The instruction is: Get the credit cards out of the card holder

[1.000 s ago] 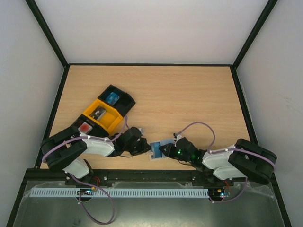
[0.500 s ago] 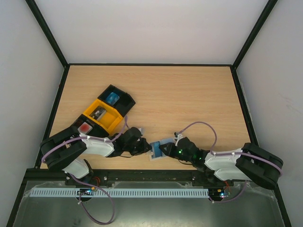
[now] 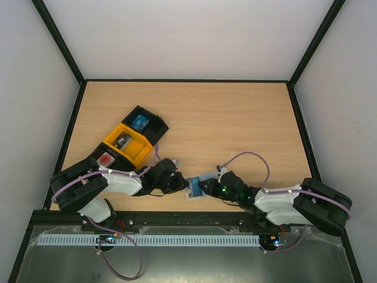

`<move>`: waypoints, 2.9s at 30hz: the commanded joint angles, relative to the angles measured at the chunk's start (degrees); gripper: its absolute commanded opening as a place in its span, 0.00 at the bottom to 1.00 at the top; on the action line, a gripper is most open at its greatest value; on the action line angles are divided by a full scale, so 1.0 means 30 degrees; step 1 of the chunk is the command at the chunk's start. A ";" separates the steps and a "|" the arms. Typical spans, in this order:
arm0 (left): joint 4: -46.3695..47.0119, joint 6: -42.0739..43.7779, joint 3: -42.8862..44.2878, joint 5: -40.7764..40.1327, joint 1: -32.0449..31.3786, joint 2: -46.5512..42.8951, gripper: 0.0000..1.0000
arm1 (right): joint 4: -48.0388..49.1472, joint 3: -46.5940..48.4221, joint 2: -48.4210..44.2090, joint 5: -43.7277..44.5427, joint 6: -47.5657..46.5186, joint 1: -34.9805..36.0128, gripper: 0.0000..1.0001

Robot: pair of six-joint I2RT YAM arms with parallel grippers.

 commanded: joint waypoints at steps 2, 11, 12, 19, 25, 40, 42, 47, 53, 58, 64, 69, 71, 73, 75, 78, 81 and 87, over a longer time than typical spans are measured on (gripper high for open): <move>-0.1634 0.0198 -0.0473 -0.0795 0.0103 0.0534 0.11 | -0.0426 0.0313 0.0014 0.0020 -0.0222 0.0112 0.17; -0.1436 0.0228 -0.0503 -0.0720 0.0099 0.0655 0.04 | -0.0299 0.0364 0.0772 -0.0292 -0.0156 0.0113 0.17; -0.1407 0.0228 -0.0528 -0.0707 0.0102 0.0655 0.04 | -0.0240 0.0388 0.0854 -0.0351 -0.0152 0.0109 0.17; -0.1156 0.0127 -0.0710 -0.0647 0.0101 0.0799 0.03 | 0.0738 0.0346 0.0964 -0.0895 -0.0111 0.0109 0.17; -0.0836 0.0024 -0.0793 -0.0530 0.0102 0.1006 0.03 | 0.1213 0.0150 0.0386 -0.0981 -0.0170 0.0105 0.14; -0.0274 -0.0300 -0.1086 -0.0392 0.0066 0.0978 0.03 | 0.3889 0.0171 0.2339 -0.1786 0.0182 0.0106 0.08; -0.0372 -0.0300 -0.1083 -0.0447 0.0081 0.0934 0.03 | 0.3960 0.0084 0.2365 -0.1680 0.0248 0.0119 0.02; -0.0678 -0.0169 -0.1123 -0.0586 0.0210 0.0811 0.08 | 0.3179 -0.0203 0.1849 -0.1245 -0.0142 0.0083 0.02; -0.0899 -0.0065 -0.1385 -0.0668 0.0497 0.0374 0.15 | 0.2161 -0.0729 0.0869 -0.0545 -0.0573 0.0049 0.02; -0.1159 0.0021 -0.1397 -0.0762 0.0571 0.0003 0.19 | 0.1224 -0.0883 -0.0001 -0.0042 -0.0818 0.0047 0.02; -0.1342 0.0108 -0.1305 -0.0790 0.0626 -0.0148 0.19 | 0.0490 -0.1087 -0.0788 0.0252 -0.0843 0.0046 0.02; -0.1936 0.0331 -0.0633 -0.0534 0.0637 -0.0952 0.29 | -0.0018 -0.0899 -0.1225 0.0006 -0.0804 0.0054 0.02; -0.1714 0.0150 -0.0442 -0.0229 0.0607 -0.1540 0.30 | -0.0391 -0.0688 -0.1231 -0.0211 -0.0904 0.0050 0.11; -0.1119 -0.0239 -0.0470 -0.0028 0.0461 -0.1994 0.29 | -0.0553 -0.0649 -0.1231 -0.0256 -0.0897 0.0046 0.14; -0.0903 -0.0475 -0.0437 -0.0024 0.0301 -0.1999 0.30 | -0.0453 -0.0658 -0.1155 -0.0263 -0.0882 0.0062 0.15; -0.0635 -0.0661 -0.0493 0.0002 0.0157 -0.1446 0.31 | -0.0190 -0.0536 -0.0775 -0.0517 -0.0974 0.0048 0.15; -0.0059 -0.0767 -0.0597 0.0143 0.0088 -0.1023 0.31 | 0.0048 -0.0274 -0.0347 -0.0873 -0.1056 0.0047 0.14; 0.0034 -0.0654 -0.0385 -0.0068 0.0036 -0.0294 0.29 | 0.0274 0.0006 0.0136 -0.1176 -0.1102 0.0069 0.14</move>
